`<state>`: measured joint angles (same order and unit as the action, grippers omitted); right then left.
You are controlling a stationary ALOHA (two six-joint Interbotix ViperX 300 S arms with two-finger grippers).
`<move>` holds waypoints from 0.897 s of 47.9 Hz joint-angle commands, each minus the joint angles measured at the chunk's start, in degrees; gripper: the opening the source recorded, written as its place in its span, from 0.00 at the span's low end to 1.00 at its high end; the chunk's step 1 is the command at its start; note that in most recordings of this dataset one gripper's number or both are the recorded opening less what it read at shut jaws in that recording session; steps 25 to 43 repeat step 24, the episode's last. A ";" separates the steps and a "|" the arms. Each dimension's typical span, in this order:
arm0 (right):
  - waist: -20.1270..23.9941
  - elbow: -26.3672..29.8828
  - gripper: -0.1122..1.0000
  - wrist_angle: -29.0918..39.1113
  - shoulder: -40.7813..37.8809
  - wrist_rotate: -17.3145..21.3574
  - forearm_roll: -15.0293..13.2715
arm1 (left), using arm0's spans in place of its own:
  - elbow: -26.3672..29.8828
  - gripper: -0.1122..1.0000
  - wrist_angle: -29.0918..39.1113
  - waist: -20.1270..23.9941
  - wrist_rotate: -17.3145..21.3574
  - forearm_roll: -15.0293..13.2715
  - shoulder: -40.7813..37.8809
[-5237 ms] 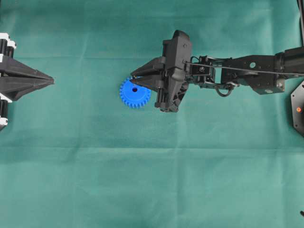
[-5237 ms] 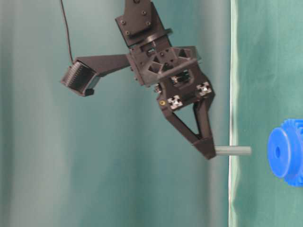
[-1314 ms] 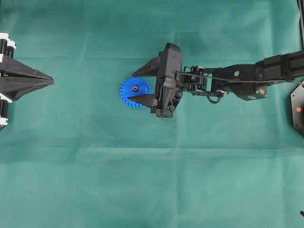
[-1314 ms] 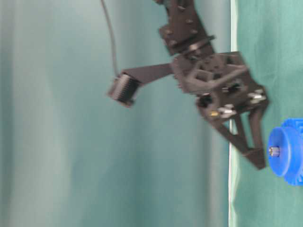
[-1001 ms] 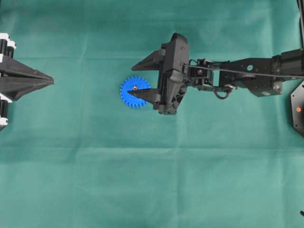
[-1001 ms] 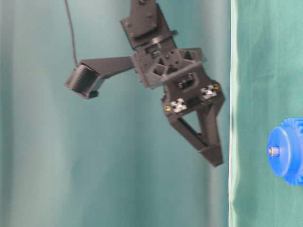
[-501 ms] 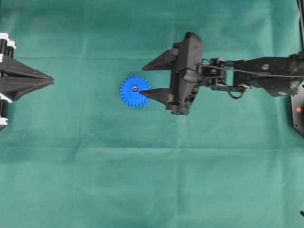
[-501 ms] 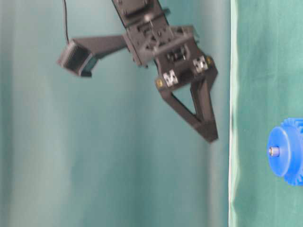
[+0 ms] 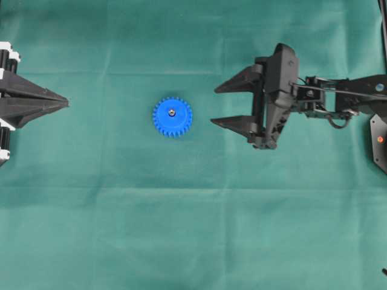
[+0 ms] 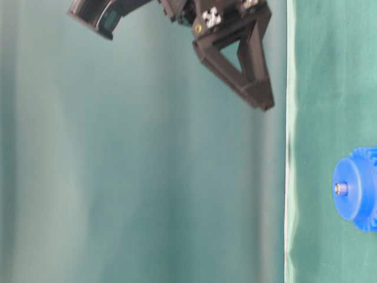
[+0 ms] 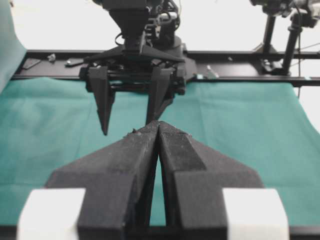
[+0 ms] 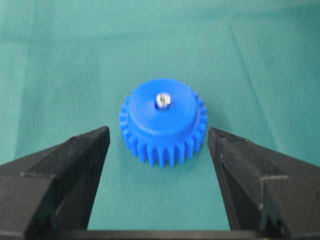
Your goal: Insert the shaft placed at a random location into the center hole of the medium gear at another random location.
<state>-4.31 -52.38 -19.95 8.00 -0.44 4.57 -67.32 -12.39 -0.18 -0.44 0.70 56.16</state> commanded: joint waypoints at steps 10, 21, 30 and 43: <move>0.18 -1.14 0.86 2.02 2.64 -0.53 0.18 | 1.49 0.10 -0.62 0.00 0.00 0.09 -0.26; 0.18 -1.23 0.86 2.11 2.81 -0.53 0.18 | 1.49 0.10 -0.62 0.00 0.00 0.09 -0.26; 0.18 -1.23 0.86 2.20 2.72 -0.53 0.18 | 1.49 0.10 -0.53 0.00 0.00 0.09 -0.26; 0.18 -1.23 0.86 2.20 2.72 -0.53 0.18 | 1.49 0.10 -0.53 0.00 0.00 0.09 -0.26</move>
